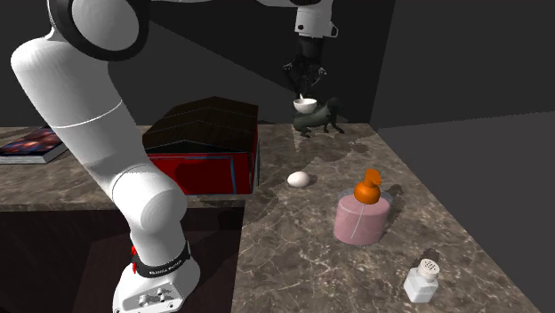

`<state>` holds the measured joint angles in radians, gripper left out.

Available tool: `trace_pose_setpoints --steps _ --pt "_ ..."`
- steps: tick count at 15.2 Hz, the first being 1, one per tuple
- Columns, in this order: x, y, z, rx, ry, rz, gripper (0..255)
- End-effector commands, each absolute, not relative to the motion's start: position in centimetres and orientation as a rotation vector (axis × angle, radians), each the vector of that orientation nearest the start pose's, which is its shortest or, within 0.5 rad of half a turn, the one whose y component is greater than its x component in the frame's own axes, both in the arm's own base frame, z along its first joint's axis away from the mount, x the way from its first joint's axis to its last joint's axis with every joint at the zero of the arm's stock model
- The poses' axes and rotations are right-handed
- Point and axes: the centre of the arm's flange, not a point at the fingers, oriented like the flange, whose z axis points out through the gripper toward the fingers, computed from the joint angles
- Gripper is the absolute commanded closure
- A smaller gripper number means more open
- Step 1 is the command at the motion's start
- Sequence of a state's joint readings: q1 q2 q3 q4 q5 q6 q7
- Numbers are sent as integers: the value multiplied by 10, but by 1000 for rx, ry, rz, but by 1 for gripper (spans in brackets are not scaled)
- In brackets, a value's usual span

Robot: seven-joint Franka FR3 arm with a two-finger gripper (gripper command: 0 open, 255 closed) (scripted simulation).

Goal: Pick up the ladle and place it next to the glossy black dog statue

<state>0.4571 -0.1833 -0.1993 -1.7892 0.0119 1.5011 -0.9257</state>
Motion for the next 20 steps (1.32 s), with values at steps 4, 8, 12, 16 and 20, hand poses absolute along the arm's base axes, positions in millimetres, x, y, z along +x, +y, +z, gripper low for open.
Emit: trace_pose_setpoints --steps 4,8,12,16,20 --pt "502 182 608 -2533 -1712 132 255" --pt "525 230 608 -2533 -1712 132 255" --pt "539 260 598 -2533 -1712 132 255" --pt "539 260 577 -2533 -1712 132 255" --pt "539 260 555 -2533 -1712 132 255"
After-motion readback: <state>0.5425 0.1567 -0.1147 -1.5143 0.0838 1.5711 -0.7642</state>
